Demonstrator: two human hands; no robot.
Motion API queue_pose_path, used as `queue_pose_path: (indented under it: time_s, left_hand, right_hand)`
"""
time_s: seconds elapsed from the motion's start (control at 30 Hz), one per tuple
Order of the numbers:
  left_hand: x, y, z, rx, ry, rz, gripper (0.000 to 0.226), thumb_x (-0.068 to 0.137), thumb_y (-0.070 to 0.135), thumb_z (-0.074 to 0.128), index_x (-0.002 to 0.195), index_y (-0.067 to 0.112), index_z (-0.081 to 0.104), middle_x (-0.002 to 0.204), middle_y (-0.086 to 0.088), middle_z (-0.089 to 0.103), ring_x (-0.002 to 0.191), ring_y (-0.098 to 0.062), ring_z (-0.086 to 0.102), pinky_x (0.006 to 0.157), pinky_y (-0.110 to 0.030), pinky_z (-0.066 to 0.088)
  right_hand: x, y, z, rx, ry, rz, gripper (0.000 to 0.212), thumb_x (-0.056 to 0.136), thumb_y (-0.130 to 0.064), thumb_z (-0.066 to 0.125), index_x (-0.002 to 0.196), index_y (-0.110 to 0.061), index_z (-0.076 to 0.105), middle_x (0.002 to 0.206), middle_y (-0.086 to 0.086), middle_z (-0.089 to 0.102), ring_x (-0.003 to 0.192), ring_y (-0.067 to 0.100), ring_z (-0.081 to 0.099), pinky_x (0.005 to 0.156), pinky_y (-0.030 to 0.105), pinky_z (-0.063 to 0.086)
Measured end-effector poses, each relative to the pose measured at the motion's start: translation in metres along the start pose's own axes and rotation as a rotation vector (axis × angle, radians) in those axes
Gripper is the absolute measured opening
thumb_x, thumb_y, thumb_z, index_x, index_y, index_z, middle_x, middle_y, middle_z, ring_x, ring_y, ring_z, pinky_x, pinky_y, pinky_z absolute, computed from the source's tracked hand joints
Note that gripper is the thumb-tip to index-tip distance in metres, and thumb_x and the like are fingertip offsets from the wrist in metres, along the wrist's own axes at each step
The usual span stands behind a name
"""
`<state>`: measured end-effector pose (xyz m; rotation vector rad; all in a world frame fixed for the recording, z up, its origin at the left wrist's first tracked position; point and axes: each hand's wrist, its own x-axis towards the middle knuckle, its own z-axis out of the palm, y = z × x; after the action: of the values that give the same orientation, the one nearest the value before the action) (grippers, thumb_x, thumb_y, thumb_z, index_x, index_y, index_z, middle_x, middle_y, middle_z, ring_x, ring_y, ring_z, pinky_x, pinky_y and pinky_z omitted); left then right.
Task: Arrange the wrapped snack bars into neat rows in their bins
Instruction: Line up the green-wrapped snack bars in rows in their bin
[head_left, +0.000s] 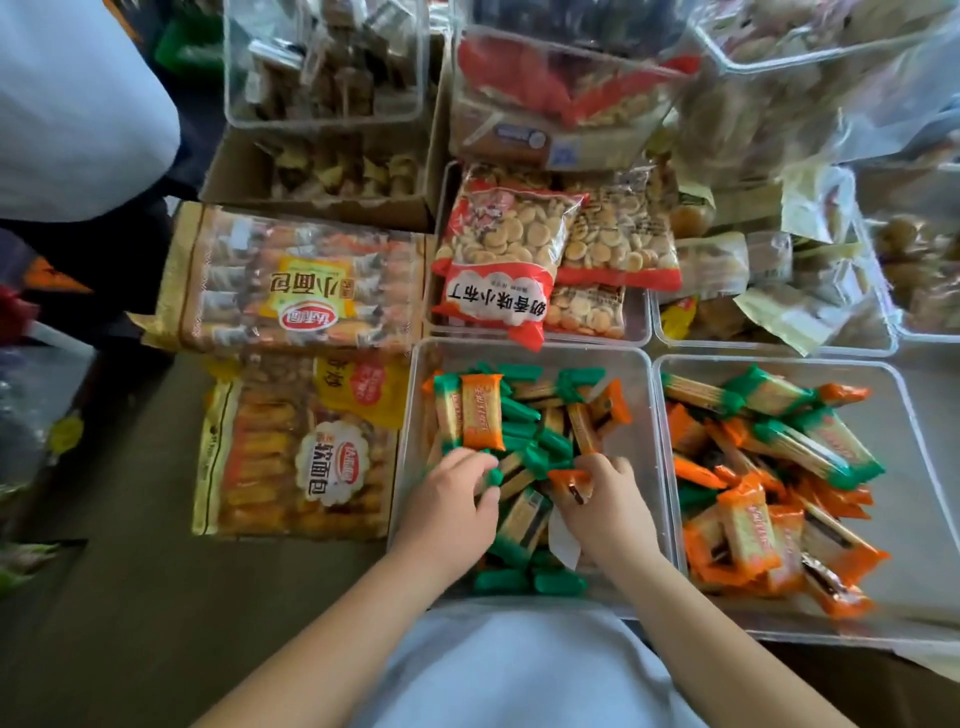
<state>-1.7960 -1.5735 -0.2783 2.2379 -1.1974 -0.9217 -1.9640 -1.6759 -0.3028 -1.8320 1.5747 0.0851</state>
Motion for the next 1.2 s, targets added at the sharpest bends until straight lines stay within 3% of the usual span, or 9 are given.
queue_pose_path:
  time_s: [0.13, 0.3, 0.47, 0.6, 0.73, 0.83, 0.9, 1.03, 1.2]
  left_hand:
    - [0.053, 0.016, -0.001, 0.196, 0.058, -0.043, 0.047, 0.101, 0.037, 0.061, 0.144, 0.022, 0.05, 0.147, -0.001, 0.049, 0.131, -0.023, 0.052, 0.105, -0.038, 0.051]
    - [0.092, 0.024, 0.006, 0.255, 0.123, -0.152, 0.04, 0.095, 0.04, 0.069, 0.121, 0.018, 0.047, 0.12, -0.009, 0.058, 0.106, -0.03, 0.061, 0.083, -0.04, 0.056]
    - [0.075, 0.043, 0.006, 0.152, 0.147, -0.16, 0.034, 0.091, 0.031, 0.07, 0.107, 0.029, 0.041, 0.101, 0.0, 0.061, 0.082, -0.021, 0.059, 0.061, -0.033, 0.048]
    - [0.047, 0.099, 0.015, -0.092, 0.057, 0.046, 0.027, 0.092, 0.03, 0.068, 0.106, 0.034, 0.046, 0.087, 0.01, 0.066, 0.074, -0.011, 0.064, 0.061, -0.036, 0.053]
    - [0.038, 0.154, 0.058, -0.372, -0.16, 0.14, 0.023, 0.093, 0.035, 0.073, 0.103, 0.036, 0.053, 0.092, 0.012, 0.073, 0.079, -0.004, 0.069, 0.068, -0.031, 0.058]
    - [0.037, 0.186, 0.085, -0.455, -0.305, 0.18, 0.031, 0.089, 0.036, 0.078, 0.111, 0.036, 0.056, 0.106, 0.014, 0.071, 0.096, -0.002, 0.069, 0.085, -0.027, 0.059]
    - [0.036, 0.19, 0.095, -0.43, -0.36, 0.167, 0.034, 0.089, 0.041, 0.078, 0.117, 0.034, 0.059, 0.114, 0.015, 0.066, 0.105, -0.001, 0.066, 0.09, -0.024, 0.056]
    - [0.04, 0.15, 0.091, -0.29, -0.355, 0.108, 0.021, 0.095, 0.03, 0.071, 0.115, 0.03, 0.062, 0.111, 0.012, 0.065, 0.104, -0.004, 0.064, 0.084, -0.019, 0.052]
    - [0.055, 0.091, 0.051, -0.075, -0.16, 0.051, 0.019, 0.096, 0.03, 0.067, 0.115, 0.034, 0.063, 0.116, 0.015, 0.062, 0.107, -0.005, 0.06, 0.094, -0.034, 0.055]
  right_hand:
    - [-0.017, -0.008, -0.031, 0.112, 0.12, -0.074, 0.043, 0.093, -0.037, 0.074, 0.133, -0.028, 0.059, 0.13, -0.008, 0.053, 0.102, 0.011, 0.058, 0.078, 0.03, 0.055]
    - [-0.033, 0.01, -0.075, 0.349, 0.26, -0.09, 0.044, 0.089, -0.035, 0.08, 0.129, -0.032, 0.062, 0.12, -0.015, 0.053, 0.106, 0.006, 0.061, 0.085, 0.035, 0.059]
    - [-0.035, 0.044, -0.113, 0.302, 0.423, -0.018, 0.051, 0.089, -0.031, 0.08, 0.135, -0.027, 0.059, 0.127, -0.01, 0.055, 0.114, 0.012, 0.06, 0.09, 0.035, 0.059]
    - [-0.033, 0.074, -0.134, 0.247, 0.473, 0.061, 0.053, 0.089, -0.032, 0.081, 0.136, -0.022, 0.06, 0.136, -0.003, 0.057, 0.125, 0.017, 0.054, 0.096, 0.025, 0.042]
    - [-0.04, 0.096, -0.14, 0.363, 0.54, 0.082, 0.044, 0.091, -0.04, 0.076, 0.132, -0.029, 0.063, 0.13, -0.009, 0.064, 0.121, 0.012, 0.059, 0.1, 0.033, 0.052]
    - [-0.055, 0.105, -0.139, 0.491, 0.579, 0.123, 0.035, 0.094, -0.037, 0.074, 0.127, -0.028, 0.066, 0.121, -0.011, 0.068, 0.113, 0.011, 0.064, 0.098, 0.042, 0.058]
    - [-0.065, 0.108, -0.136, 0.528, 0.587, 0.132, 0.031, 0.096, -0.03, 0.072, 0.125, -0.026, 0.067, 0.119, -0.01, 0.069, 0.112, 0.01, 0.065, 0.097, 0.036, 0.058]
    - [-0.071, 0.092, -0.131, 0.56, 0.531, 0.056, 0.021, 0.096, -0.021, 0.071, 0.114, -0.032, 0.067, 0.108, -0.019, 0.069, 0.103, 0.002, 0.066, 0.082, 0.009, 0.052]
    - [-0.047, 0.05, -0.103, 0.461, 0.256, -0.097, 0.021, 0.095, -0.017, 0.073, 0.112, -0.029, 0.072, 0.106, -0.02, 0.07, 0.101, -0.003, 0.066, 0.084, 0.016, 0.057]
